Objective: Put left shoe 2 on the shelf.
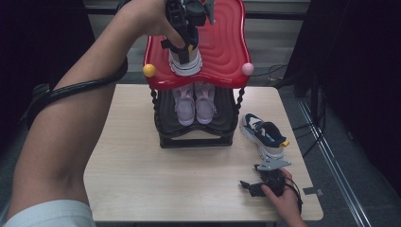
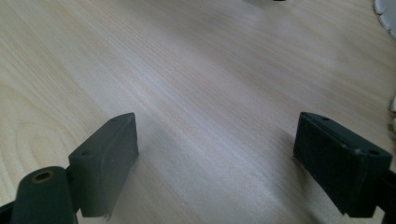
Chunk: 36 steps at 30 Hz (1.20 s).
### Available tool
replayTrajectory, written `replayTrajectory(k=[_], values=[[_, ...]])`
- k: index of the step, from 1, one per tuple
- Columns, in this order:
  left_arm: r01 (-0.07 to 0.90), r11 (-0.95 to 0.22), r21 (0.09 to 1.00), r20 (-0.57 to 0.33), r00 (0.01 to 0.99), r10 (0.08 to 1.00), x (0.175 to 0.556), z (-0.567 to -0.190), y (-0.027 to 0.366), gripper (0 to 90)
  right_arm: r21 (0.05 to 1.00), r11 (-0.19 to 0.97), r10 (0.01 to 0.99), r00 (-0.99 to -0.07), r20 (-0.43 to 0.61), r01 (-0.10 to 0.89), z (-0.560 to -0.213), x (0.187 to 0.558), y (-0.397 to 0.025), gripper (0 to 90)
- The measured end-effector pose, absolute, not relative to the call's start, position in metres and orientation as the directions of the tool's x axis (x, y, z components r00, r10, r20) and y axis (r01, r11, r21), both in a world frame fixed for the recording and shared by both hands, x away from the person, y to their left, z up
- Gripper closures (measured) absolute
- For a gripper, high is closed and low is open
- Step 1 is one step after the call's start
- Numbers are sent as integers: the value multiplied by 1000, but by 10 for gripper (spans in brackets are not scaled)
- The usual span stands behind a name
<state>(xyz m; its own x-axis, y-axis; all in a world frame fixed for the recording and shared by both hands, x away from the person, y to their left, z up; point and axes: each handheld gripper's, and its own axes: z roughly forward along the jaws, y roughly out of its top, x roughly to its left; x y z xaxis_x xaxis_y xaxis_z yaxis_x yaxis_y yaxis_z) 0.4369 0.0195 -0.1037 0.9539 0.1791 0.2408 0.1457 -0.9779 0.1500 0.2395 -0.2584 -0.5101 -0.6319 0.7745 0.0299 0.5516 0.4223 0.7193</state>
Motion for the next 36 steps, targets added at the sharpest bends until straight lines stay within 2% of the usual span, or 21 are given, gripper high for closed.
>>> replayTrajectory(k=[7, 22, 24, 28, 31, 36], values=[[208, -965, 160, 219, 946, 240, 435, -100, 20, 375, 719, 422, 775, -631, 29, 552, -510, 240, -258, 134], [238, -952, 194, 220, 935, 278, 433, -97, 14, 361, 719, 423, 775, -631, 29, 552, -510, 240, -258, 134], [214, -958, 193, 233, 938, 257, 432, -98, 13, 434, 719, 423, 775, -631, 29, 552, -510, 240, -258, 134], [191, -963, 189, 224, 947, 232, 431, -98, 14, 518, 719, 422, 775, -631, 29, 552, -510, 240, -258, 135], [168, -969, 180, 203, 958, 204, 430, -98, 13, 647, 719, 423, 775, -631, 29, 552, -510, 240, -258, 135], [129, -982, 135, 224, 962, 158, 432, -98, 17, 687, 719, 423, 775, -631, 29, 552, -510, 240, -258, 134]])
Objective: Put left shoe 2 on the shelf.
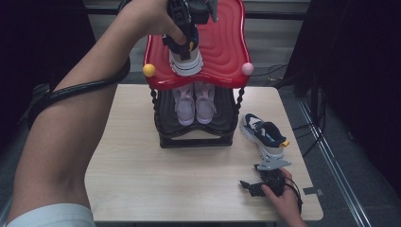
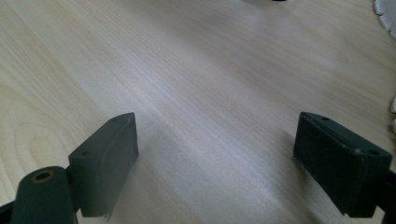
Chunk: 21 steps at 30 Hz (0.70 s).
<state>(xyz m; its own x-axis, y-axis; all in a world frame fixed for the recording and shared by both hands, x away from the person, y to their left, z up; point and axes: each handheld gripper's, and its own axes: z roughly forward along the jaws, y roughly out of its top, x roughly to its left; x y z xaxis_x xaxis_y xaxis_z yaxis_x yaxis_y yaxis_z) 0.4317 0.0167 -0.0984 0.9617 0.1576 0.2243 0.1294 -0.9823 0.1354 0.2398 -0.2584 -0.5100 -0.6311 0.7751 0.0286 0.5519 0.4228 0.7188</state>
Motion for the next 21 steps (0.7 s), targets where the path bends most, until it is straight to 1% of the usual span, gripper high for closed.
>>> replayTrajectory(k=[3, 4, 5, 7, 9, 11, 13, 14, 16, 17, 19, 21], values=[[101, -989, 111, 230, 965, 124, 430, -99, 18, 696, 719, 423, 775, -631, 29, 552, -510, 240, -258, 135], [106, -987, 122, 233, 964, 132, 429, -100, 19, 697, 719, 423, 775, -631, 29, 552, -510, 240, -258, 134], [85, -991, 101, 232, 967, 107, 430, -99, 19, 700, 719, 423, 775, -631, 29, 552, -510, 240, -258, 135], [86, -992, 91, 233, 967, 106, 430, -99, 20, 700, 719, 422, 775, -631, 30, 552, -510, 240, -258, 135], [105, -988, 111, 224, 966, 128, 430, -100, 22, 699, 719, 423, 775, -631, 29, 552, -510, 240, -258, 134], [84, -991, 106, 228, 968, 106, 431, -99, 23, 697, 719, 423, 775, -631, 29, 552, -510, 240, -258, 135], [91, -990, 110, 224, 968, 114, 431, -99, 24, 689, 719, 423, 775, -632, 29, 552, -510, 240, -258, 135], [93, -990, 103, 227, 967, 114, 432, -99, 25, 679, 719, 423, 775, -631, 29, 552, -510, 240, -258, 134], [135, -984, 113, 229, 960, 158, 432, -99, 25, 618, 719, 423, 775, -631, 29, 552, -510, 240, -258, 135], [139, -983, 119, 231, 959, 164, 432, -99, 25, 595, 719, 423, 775, -631, 29, 552, -510, 240, -258, 135], [159, -980, 122, 222, 958, 183, 433, -99, 26, 573, 719, 423, 775, -631, 29, 552, -510, 240, -258, 134], [195, -972, 131, 219, 950, 221, 434, -99, 27, 502, 719, 422, 775, -631, 29, 552, -510, 240, -258, 135]])
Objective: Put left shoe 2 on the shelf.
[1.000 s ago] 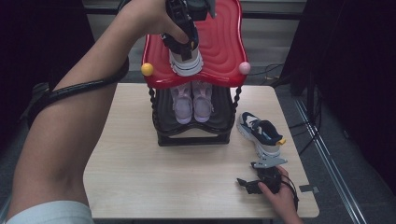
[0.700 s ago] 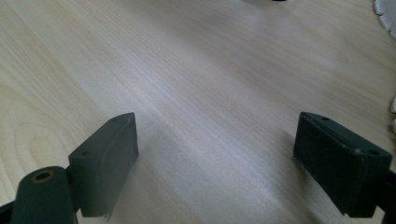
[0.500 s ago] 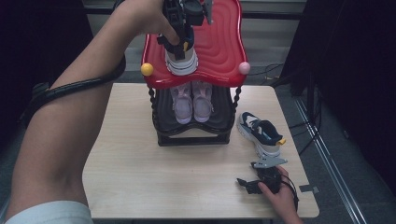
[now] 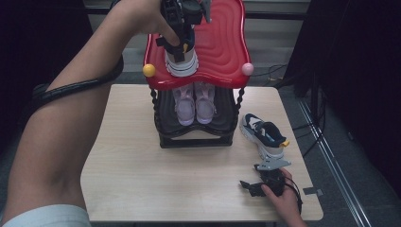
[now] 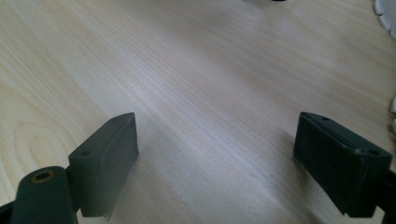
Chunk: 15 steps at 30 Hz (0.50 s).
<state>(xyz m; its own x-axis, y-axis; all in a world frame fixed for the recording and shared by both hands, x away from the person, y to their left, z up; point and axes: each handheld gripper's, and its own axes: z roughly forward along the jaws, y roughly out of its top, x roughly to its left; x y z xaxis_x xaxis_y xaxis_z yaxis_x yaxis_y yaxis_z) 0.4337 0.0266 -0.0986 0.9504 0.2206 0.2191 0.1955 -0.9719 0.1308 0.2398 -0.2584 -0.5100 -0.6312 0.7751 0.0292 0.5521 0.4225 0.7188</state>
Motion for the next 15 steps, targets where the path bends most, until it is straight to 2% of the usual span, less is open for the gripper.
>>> replayTrajectory(k=[10, 15], values=[[252, -951, 178, 178, 942, 283, 434, -95, 26, 412, 720, 421, 775, -631, 30, 552, -510, 240, -258, 135], [257, -950, 176, 187, 939, 289, 433, -95, 24, 387, 720, 421, 775, -631, 30, 551, -510, 240, -258, 135]])
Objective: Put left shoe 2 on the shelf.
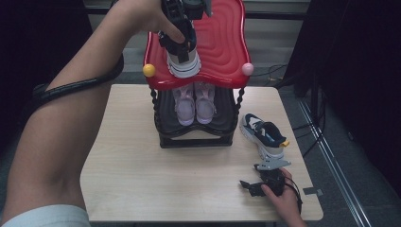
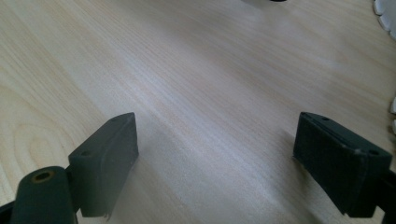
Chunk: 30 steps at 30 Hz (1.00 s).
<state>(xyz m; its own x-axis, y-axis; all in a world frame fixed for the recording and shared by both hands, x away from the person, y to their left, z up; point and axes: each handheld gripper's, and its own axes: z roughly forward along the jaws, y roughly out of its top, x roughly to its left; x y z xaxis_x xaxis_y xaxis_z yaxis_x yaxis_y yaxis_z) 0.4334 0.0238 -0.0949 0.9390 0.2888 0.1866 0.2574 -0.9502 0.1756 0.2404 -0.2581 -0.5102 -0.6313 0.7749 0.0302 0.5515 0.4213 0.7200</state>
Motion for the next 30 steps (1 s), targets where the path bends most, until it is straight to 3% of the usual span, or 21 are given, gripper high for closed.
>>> replayTrajectory(k=[9, 18, 21, 24, 30], values=[[280, -943, 177, 177, 934, 311, 432, -96, 16, 294, 720, 421, 775, -631, 31, 552, -510, 240, -258, 135], [311, -933, 178, 179, 923, 342, 431, -96, 13, 298, 719, 422, 776, -631, 29, 552, -510, 240, -258, 135], [326, -925, 197, 154, 921, 358, 432, -97, 12, 334, 719, 423, 776, -630, 26, 551, -510, 241, -258, 134], [337, -915, 221, 139, 918, 372, 431, -98, 11, 428, 719, 423, 776, -630, 26, 551, -510, 241, -258, 135], [368, -897, 245, 125, 906, 406, 432, -103, 7, 491, 719, 424, 775, -631, 26, 551, -510, 241, -258, 134]])
